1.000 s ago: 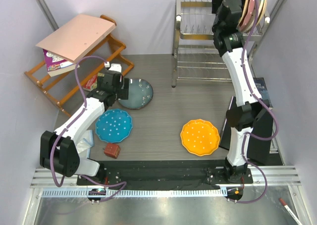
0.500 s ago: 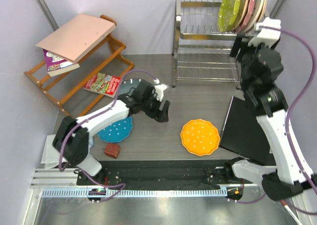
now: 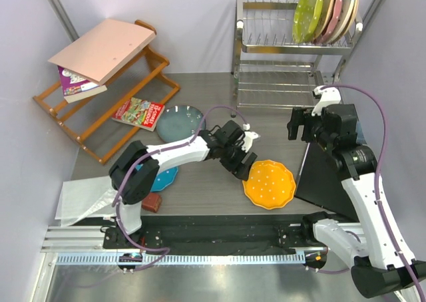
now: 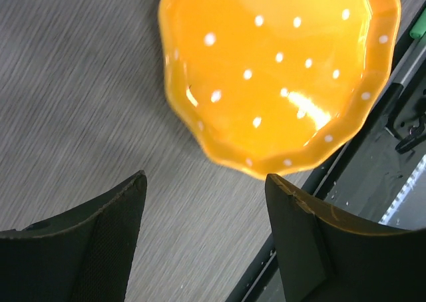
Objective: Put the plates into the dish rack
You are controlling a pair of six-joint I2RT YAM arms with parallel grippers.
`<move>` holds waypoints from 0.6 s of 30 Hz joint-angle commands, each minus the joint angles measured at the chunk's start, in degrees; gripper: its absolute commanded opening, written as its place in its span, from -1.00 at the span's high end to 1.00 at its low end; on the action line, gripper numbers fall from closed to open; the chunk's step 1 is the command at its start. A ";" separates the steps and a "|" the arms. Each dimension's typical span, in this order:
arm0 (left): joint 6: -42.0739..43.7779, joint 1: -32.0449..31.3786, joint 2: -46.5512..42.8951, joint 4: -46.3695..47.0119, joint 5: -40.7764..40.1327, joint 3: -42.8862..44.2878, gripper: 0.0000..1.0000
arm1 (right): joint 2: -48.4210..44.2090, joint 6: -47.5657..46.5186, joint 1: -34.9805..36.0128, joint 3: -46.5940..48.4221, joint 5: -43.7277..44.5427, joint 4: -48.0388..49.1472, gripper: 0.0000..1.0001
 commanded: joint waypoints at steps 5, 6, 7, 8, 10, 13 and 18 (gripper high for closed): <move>0.06 -3.80 9.18 -4.75 -8.37 8.82 -0.40 | -0.49 4.86 -0.45 -0.66 -3.39 1.15 -0.78; 0.06 -3.97 10.85 -5.19 -11.95 9.61 -0.41 | -0.05 5.03 -0.45 -0.48 -3.48 0.80 -0.78; -0.03 -4.06 11.47 -5.89 -13.73 11.01 -0.40 | 0.82 5.12 -0.45 -0.13 -3.74 0.45 -0.77; -0.12 -3.97 11.91 -6.25 -15.83 11.55 -0.41 | 1.35 5.12 -0.45 0.13 -3.92 -0.42 -0.77; 0.58 -4.06 12.09 -6.25 -20.22 11.73 -0.41 | 2.23 4.51 -0.45 0.22 -4.18 -1.31 -0.76; 1.29 -3.63 11.31 -6.25 -25.85 10.68 -0.41 | 2.33 1.97 -0.45 -1.18 -9.00 -2.54 -0.77; 1.38 0.75 8.41 -5.64 -27.02 4.72 -0.39 | 3.82 -2.43 -0.54 -3.29 -15.25 -4.91 -0.81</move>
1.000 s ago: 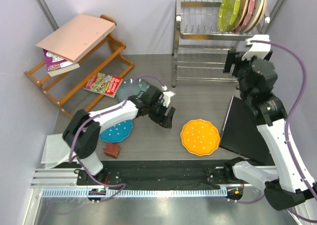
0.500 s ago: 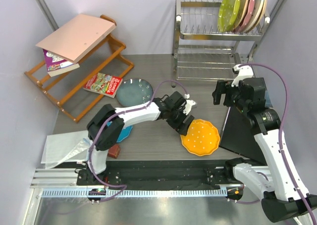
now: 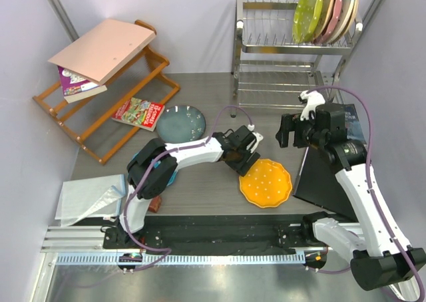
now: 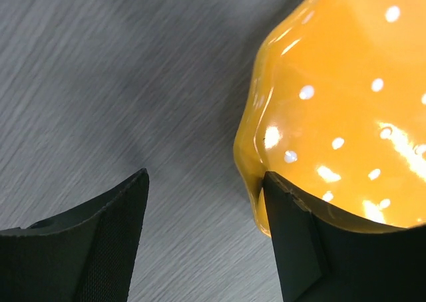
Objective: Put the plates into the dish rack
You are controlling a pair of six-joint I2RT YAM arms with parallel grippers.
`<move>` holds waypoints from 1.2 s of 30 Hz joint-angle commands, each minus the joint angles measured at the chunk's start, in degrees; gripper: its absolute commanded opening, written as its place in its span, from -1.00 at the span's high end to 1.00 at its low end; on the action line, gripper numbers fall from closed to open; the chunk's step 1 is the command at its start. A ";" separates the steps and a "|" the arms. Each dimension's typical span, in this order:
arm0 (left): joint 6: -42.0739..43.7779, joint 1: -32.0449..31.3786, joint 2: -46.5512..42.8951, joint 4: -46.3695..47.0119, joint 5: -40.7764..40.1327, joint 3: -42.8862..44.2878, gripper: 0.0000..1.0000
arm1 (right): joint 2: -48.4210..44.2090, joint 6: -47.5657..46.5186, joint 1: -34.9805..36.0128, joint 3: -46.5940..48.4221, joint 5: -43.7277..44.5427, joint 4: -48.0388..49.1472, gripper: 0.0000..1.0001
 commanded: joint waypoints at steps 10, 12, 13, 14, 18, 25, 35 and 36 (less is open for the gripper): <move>5.19 16.13 -6.44 -2.09 -8.27 -9.29 -0.38 | 8.88 -4.10 -0.34 -10.14 -20.92 4.70 -0.76; 5.81 17.10 -5.73 -4.28 -6.78 -8.07 -0.42 | 12.21 -2.71 -0.35 -11.54 -23.98 6.90 -0.75; 5.73 17.28 -6.08 -4.64 -5.64 -8.15 -0.45 | 13.19 -1.47 -0.35 -12.07 -24.96 9.52 -0.75; 5.03 17.28 -8.52 -4.47 -4.41 -8.67 -0.46 | 13.98 -0.68 -0.35 -12.68 -26.02 11.03 -0.75; 1.09 17.10 -16.01 -2.71 -0.97 -13.68 -0.46 | 18.90 6.26 -0.61 -17.42 -28.84 22.26 -0.74; -7.61 19.91 -20.59 -3.24 5.23 -20.09 -0.45 | 29.18 15.84 -1.22 -20.16 -34.03 32.74 -0.68; -13.69 20.70 -17.52 3.61 15.36 -24.23 0.08 | 44.39 19.10 -1.22 -17.17 -37.01 37.58 -0.58; -13.78 20.79 -17.08 3.79 16.24 -24.06 0.16 | 45.62 19.10 -1.14 -17.26 -37.27 38.28 -0.58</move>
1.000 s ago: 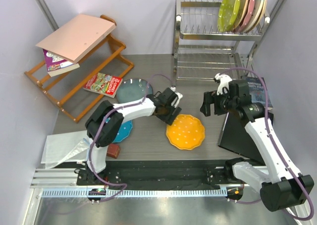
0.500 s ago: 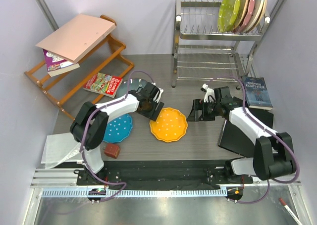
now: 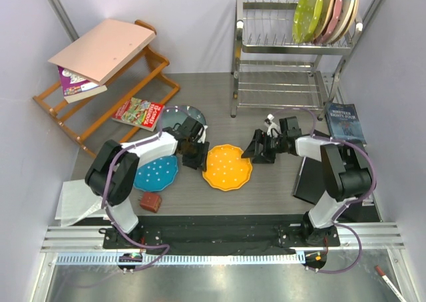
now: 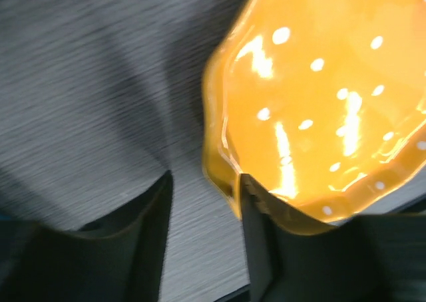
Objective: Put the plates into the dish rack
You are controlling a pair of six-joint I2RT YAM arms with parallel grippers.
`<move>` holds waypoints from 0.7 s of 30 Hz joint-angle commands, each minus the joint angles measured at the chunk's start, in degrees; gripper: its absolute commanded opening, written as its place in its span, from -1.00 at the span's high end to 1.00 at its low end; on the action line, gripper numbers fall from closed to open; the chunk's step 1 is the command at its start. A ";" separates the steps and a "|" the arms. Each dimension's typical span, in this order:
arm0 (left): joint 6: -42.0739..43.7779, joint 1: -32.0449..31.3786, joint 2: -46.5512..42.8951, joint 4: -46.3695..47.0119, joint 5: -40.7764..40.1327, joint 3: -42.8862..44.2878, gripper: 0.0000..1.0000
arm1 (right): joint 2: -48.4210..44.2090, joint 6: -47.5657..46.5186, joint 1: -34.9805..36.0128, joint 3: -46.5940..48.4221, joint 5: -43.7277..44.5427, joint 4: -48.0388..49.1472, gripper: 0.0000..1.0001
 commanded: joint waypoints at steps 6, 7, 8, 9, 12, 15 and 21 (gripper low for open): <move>-3.84 0.34 4.69 6.56 9.91 1.08 0.69 | 7.24 -0.11 0.11 0.01 -2.30 3.30 -0.54; -4.02 0.51 4.95 6.65 10.17 1.08 0.89 | 7.42 -0.37 0.11 -0.17 -2.99 3.30 -0.54; -3.85 0.77 5.22 6.82 10.53 0.73 0.93 | 7.76 -1.42 0.11 -0.26 -3.44 3.04 -0.51; -4.02 0.95 5.57 6.82 10.62 0.64 0.99 | 8.12 -2.13 0.11 0.00 -3.35 1.21 -0.49; -4.46 1.48 5.92 7.87 10.62 -0.32 1.00 | 9.26 -3.01 0.20 -0.96 -4.05 1.01 -0.43; -4.90 2.01 6.27 9.19 10.27 -0.24 1.00 | 10.40 -4.24 0.63 -0.61 -6.60 0.05 -0.43; -4.99 3.67 6.89 10.69 9.39 2.13 1.00 | 11.81 -10.03 0.73 1.15 -8.36 -6.98 -0.41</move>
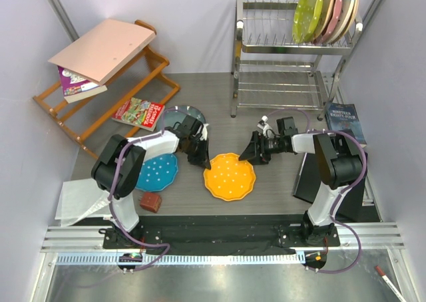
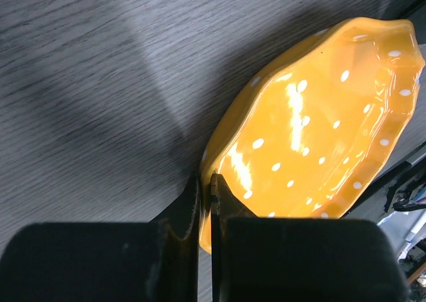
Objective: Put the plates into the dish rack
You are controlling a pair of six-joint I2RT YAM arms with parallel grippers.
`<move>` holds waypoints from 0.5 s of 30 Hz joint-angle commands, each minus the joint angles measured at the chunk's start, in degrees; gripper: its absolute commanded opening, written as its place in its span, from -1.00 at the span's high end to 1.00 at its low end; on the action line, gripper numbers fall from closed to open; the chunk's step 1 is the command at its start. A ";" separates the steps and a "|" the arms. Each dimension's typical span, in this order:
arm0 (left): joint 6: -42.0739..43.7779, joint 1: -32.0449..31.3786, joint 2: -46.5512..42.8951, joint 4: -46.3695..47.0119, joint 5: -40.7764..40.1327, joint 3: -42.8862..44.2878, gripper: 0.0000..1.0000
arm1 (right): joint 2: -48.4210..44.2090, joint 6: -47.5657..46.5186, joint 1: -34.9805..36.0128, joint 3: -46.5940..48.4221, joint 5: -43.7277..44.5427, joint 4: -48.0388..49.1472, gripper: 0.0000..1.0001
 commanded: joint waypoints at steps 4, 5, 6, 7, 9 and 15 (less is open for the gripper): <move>0.21 3.03 1.54 3.32 -1.98 2.69 1.00 | 2.65 -8.45 1.05 -2.35 5.41 -11.03 -0.41; 0.13 3.29 1.27 3.67 -1.37 2.78 1.00 | 2.83 -8.80 1.14 -2.18 5.76 -11.91 -0.41; 0.13 3.99 1.01 3.85 -0.93 2.95 1.00 | 3.17 -9.59 1.14 -2.18 6.37 -12.35 -0.41; 0.13 4.34 0.22 4.55 -0.40 2.95 1.00 | 3.35 -9.94 1.14 -2.09 6.55 -12.79 -0.41; 0.65 4.78 -0.05 5.17 2.23 3.04 1.00 | 3.70 -10.21 1.32 -2.18 6.38 -13.32 -0.41; -0.31 4.87 -0.93 8.07 7.24 1.55 1.00 | 4.93 -8.02 2.10 -1.39 4.62 -11.75 -0.40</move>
